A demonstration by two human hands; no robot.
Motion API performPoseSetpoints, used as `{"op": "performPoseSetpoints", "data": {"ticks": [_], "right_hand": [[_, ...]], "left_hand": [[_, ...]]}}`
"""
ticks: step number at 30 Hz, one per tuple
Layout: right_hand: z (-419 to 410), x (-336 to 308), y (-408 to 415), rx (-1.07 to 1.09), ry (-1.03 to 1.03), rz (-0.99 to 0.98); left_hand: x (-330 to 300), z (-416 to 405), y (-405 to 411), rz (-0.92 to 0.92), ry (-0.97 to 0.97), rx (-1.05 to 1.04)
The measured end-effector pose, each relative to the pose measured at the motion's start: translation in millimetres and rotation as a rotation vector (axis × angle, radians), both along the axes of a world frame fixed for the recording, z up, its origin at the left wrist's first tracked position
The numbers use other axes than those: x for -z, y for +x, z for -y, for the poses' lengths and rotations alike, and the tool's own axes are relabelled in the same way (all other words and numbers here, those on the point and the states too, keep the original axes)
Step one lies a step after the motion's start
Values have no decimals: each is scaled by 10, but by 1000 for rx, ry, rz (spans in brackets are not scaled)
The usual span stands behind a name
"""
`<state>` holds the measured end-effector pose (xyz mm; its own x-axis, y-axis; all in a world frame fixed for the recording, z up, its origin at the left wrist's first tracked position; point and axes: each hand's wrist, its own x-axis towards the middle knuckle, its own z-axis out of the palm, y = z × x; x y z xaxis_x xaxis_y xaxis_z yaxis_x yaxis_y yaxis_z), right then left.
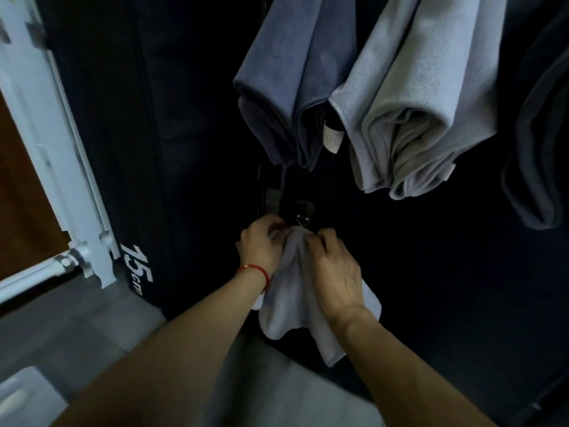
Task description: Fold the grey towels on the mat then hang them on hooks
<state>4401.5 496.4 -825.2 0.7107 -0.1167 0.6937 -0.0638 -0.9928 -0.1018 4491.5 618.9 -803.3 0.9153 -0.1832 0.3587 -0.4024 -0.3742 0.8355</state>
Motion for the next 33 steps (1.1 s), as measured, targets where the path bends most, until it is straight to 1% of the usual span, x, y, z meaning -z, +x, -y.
{"op": "performPoseSetpoints", "data": {"ticks": [2,3,4,5,7,9,10,12,14,15,17,19,22,23,25,27,28,31,33], "right_hand": [[-60,72,-9,9,103,-24],[-109,92,-17,57,119,-12],[-164,101,-34,124,115,7],[-215,106,-47,178,123,25],[-312,114,-55,191,203,4],[-407,151,-68,132,354,-56],[-445,174,-82,80,452,-61],[-494,189,-105,-51,674,-27],[-487,203,-81,-122,891,-12],[-464,211,-54,-132,990,-37],[-398,251,-16,-132,1101,-146],[-327,300,-42,-146,1156,-271],[-207,321,-164,-209,1256,-389],[-170,319,-210,-227,1260,-427],[-90,353,-280,-203,1135,-499],[-22,418,-325,-87,961,-578],[-5,447,-353,-33,921,-611],[-20,491,-451,42,843,-684],[-29,527,-526,47,795,-681]], "left_hand": [[75,4,5,1,-24,13],[98,-7,12,59,23,-3],[120,-29,16,155,121,-39],[132,-61,-9,260,261,-78],[138,-97,-109,420,506,-97],[149,-103,-205,409,626,-73],[192,-103,-217,362,623,-45],[248,-126,-241,196,514,60],[302,-155,-263,-34,256,198],[313,-163,-300,-127,129,251],[336,-172,-326,-237,-21,301],[358,-194,-289,-302,-95,327],[438,-264,-209,-340,-90,397],[461,-289,-207,-330,-46,395],[536,-339,-183,-274,109,308],[612,-364,-176,-256,272,211],[637,-360,-175,-274,327,177],[663,-311,-204,-384,360,174],[700,-297,-214,-423,358,193]]}}
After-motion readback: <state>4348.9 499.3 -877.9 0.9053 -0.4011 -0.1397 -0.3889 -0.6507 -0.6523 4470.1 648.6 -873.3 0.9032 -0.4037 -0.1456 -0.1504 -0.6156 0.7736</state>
